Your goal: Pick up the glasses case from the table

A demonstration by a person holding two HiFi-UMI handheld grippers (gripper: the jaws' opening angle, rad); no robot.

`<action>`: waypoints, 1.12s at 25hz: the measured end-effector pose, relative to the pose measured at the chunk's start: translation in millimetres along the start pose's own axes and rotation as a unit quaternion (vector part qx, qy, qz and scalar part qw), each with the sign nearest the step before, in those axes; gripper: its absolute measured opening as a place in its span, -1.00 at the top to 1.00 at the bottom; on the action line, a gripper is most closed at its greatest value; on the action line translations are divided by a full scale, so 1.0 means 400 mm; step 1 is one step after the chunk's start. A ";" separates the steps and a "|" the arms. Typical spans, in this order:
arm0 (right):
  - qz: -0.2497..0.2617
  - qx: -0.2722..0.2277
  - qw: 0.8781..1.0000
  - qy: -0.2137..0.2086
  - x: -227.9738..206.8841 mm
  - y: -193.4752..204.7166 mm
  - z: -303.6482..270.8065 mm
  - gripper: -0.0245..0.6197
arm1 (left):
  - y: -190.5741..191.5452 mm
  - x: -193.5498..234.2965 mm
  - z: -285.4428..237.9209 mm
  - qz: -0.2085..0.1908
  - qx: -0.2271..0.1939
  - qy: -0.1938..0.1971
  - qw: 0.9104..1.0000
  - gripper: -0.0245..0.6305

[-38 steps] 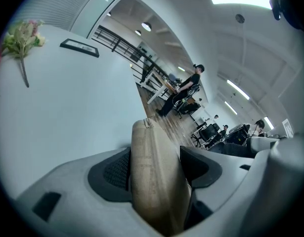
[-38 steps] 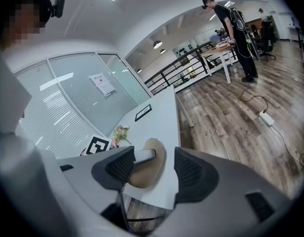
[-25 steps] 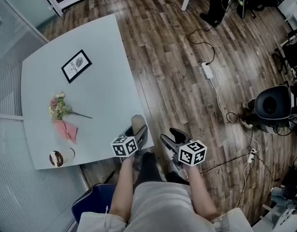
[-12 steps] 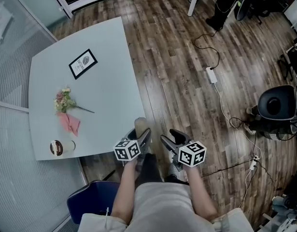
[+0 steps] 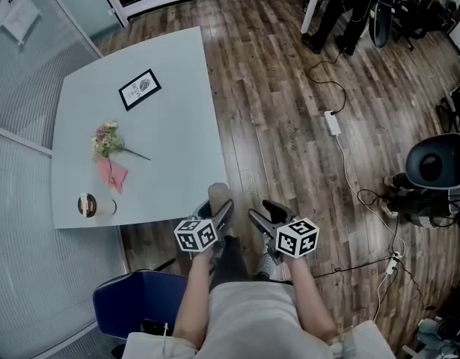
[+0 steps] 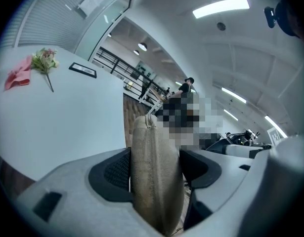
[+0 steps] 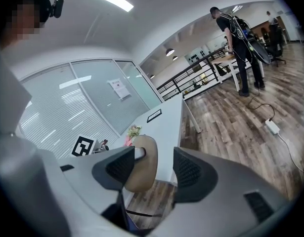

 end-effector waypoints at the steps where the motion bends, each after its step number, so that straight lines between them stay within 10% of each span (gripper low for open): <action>1: 0.003 0.000 1.000 -0.001 0.003 0.009 0.011 0.17 | 0.010 -0.007 0.010 -0.001 -0.004 -0.001 1.000 0.02; 28: 0.044 -0.021 0.998 -0.030 0.118 0.244 0.262 0.18 | 0.246 -0.232 0.304 -0.021 -0.096 -0.021 0.995 0.03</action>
Point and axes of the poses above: the fingertips, and each gripper's own axes: z backward along the fingers, x to its left, y out of its underside, the point moved 5 cm from there along z, backward along the fingers, and after that the axes turned 4 degrees about x, right-handed, at the moved point
